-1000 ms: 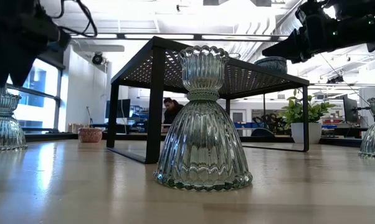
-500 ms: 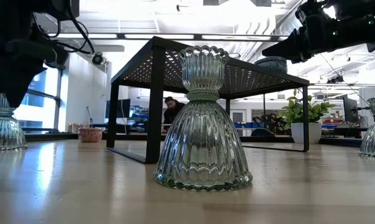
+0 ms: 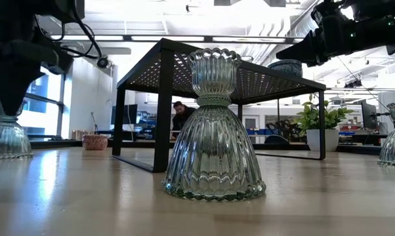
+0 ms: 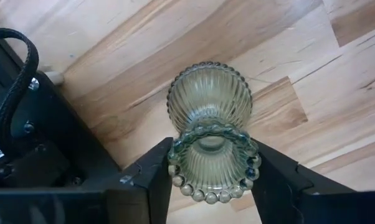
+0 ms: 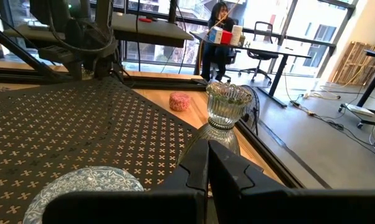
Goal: Pick & Place candle stick holders
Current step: Put the left green glass candle holder on the shelf
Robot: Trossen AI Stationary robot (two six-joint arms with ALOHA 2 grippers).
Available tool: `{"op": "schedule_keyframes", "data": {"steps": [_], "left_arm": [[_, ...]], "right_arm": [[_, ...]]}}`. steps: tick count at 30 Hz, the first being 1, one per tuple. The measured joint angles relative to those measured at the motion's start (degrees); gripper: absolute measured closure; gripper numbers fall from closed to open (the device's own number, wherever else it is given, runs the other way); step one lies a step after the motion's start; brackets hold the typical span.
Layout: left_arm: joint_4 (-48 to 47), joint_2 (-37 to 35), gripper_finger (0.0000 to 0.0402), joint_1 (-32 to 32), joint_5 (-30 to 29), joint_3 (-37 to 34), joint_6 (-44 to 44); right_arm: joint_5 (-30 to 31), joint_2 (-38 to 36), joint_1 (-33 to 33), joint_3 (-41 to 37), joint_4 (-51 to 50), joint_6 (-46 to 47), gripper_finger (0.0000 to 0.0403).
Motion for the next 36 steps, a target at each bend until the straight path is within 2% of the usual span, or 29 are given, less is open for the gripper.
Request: {"op": "schedule_keyframes", "data": {"steps": [4,10,14,16,20,27,31,36], "left_arm": [[-7.87,0.02,0.0232,-0.01,-0.16,5.64,0.41],[-24.12,0.00,0.0233,0.00,-6.34,23.04,1.62],[-23.19,-0.38,0.0236,0.52,-12.13,34.47,5.64],[-24.03,1.26,0.0236,2.86,-13.65,39.74,9.15],[-23.61,7.48,0.0236,9.76,-15.00,49.69,22.07],[-23.52,24.47,0.0236,24.44,-7.21,69.08,49.90],[-23.51,34.21,0.0236,27.77,-1.44,79.14,60.47],[-23.48,43.58,0.0235,29.41,2.67,87.68,68.02]], "right_arm": [[0.00,0.00,0.01,0.00,0.00,0.00,0.0402],[0.00,0.00,0.01,0.00,0.00,0.00,0.0401],[0.00,0.00,0.00,0.00,0.00,0.00,0.0402],[0.00,0.00,-0.01,0.00,0.00,0.00,0.0401],[0.00,0.00,0.00,0.00,-0.02,0.02,0.0402],[0.00,0.02,0.01,0.00,-0.08,0.03,0.0402],[-0.01,0.02,0.01,0.00,-0.48,0.63,0.0402],[-0.28,0.02,0.01,0.00,-0.48,0.66,0.0401]]}}
